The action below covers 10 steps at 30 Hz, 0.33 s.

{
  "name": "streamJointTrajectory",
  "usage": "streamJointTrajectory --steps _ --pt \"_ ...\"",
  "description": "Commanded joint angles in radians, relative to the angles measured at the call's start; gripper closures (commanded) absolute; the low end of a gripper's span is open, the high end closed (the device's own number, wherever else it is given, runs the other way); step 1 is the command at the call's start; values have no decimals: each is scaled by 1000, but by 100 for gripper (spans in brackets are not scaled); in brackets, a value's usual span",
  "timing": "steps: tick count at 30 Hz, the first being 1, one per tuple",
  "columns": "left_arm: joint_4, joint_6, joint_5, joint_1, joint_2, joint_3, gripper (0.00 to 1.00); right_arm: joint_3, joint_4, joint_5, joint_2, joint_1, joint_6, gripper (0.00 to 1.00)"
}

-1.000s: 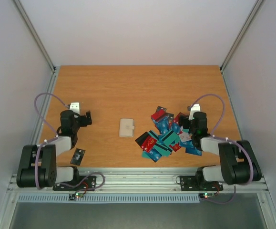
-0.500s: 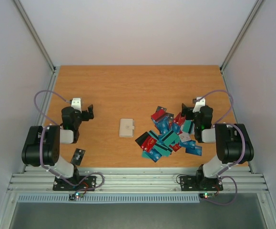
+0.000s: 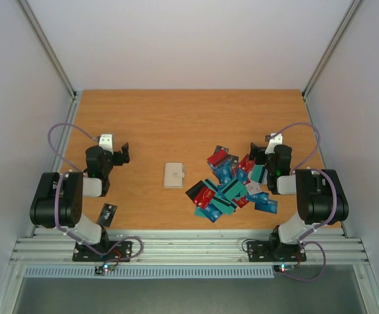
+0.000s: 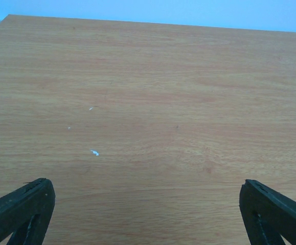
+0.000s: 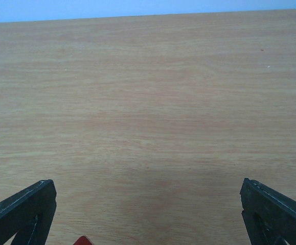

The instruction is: Put the credit cards into the card holder

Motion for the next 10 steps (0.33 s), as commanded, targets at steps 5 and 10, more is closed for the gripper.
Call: streamJointTrajectory --steps 5,10 --pt "80 18 -22 -4 -2 18 1 24 -11 12 -5 -6 12 1" --pt "80 18 -22 -4 -1 19 1 11 6 14 -12 -7 11 1"
